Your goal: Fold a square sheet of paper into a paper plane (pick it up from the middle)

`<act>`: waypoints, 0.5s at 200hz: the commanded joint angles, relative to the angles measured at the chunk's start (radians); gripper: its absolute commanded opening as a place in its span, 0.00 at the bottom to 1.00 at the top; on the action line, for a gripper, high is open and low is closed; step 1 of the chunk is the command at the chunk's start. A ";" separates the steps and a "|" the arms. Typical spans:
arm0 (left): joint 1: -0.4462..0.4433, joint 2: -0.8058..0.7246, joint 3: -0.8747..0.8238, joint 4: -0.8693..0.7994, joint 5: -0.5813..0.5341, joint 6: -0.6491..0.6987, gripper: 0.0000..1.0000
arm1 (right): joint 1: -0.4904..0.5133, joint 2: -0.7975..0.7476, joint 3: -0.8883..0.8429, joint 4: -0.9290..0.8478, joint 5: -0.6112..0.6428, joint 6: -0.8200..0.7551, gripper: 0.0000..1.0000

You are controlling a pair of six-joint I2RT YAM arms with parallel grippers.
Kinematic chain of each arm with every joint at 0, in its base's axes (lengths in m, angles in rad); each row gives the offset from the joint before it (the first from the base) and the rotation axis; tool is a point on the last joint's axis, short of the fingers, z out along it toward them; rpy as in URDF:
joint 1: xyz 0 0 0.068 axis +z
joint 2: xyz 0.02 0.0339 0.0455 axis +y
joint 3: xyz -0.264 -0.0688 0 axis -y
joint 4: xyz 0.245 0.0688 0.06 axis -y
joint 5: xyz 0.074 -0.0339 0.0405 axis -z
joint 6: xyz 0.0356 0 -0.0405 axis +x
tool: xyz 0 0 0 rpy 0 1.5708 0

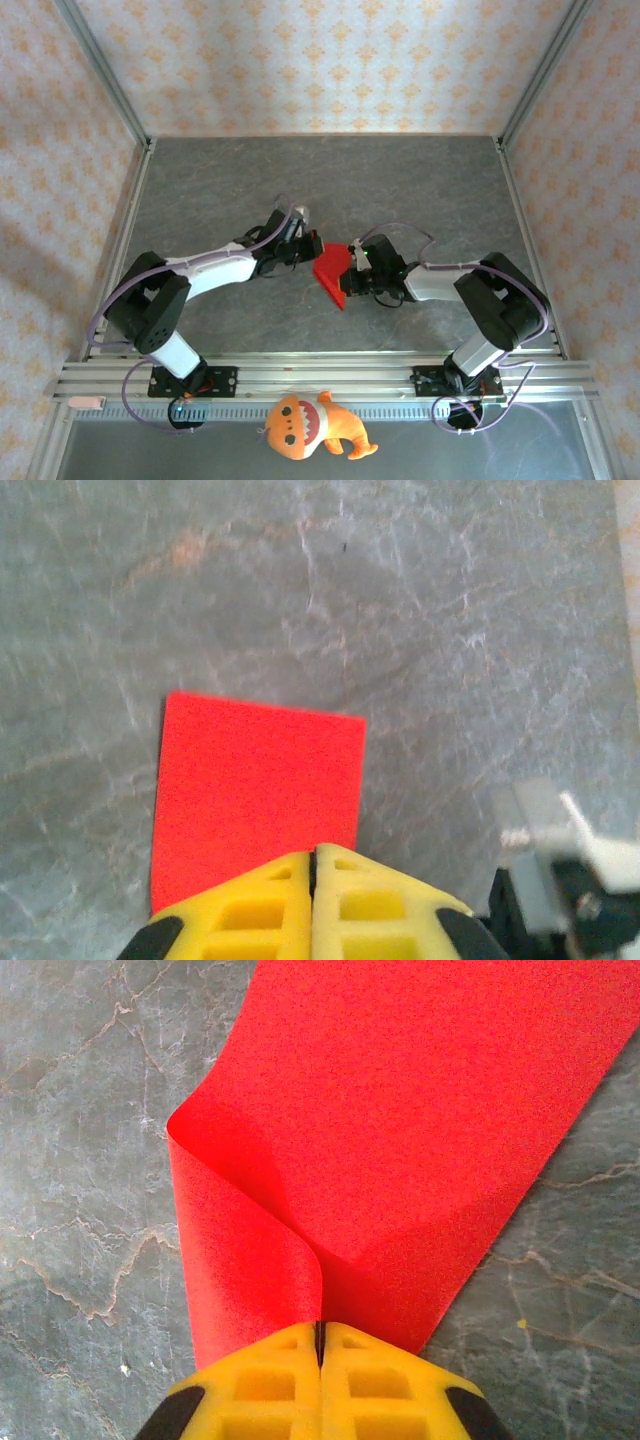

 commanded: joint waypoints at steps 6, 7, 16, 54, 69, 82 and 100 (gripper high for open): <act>-0.025 -0.037 -0.110 0.212 0.121 -0.151 0.01 | -0.003 0.009 -0.002 -0.005 0.030 -0.005 0.01; -0.025 -0.038 -0.114 0.218 0.124 -0.158 0.01 | -0.004 0.010 -0.002 -0.004 0.030 -0.004 0.01; -0.035 -0.037 -0.139 0.263 0.141 -0.199 0.00 | -0.003 0.010 0.000 -0.007 0.032 -0.005 0.01; -0.079 -0.001 -0.164 0.290 0.151 -0.241 0.00 | -0.003 0.011 -0.001 -0.010 0.035 -0.007 0.01; -0.083 0.016 -0.172 0.294 0.150 -0.248 0.00 | -0.004 0.011 0.000 -0.011 0.036 -0.006 0.02; -0.086 0.021 -0.180 0.300 0.138 -0.247 0.00 | -0.004 0.008 -0.001 -0.012 0.036 -0.005 0.01; -0.087 0.045 -0.174 0.308 0.156 -0.247 0.00 | -0.004 0.005 -0.005 -0.011 0.038 -0.004 0.01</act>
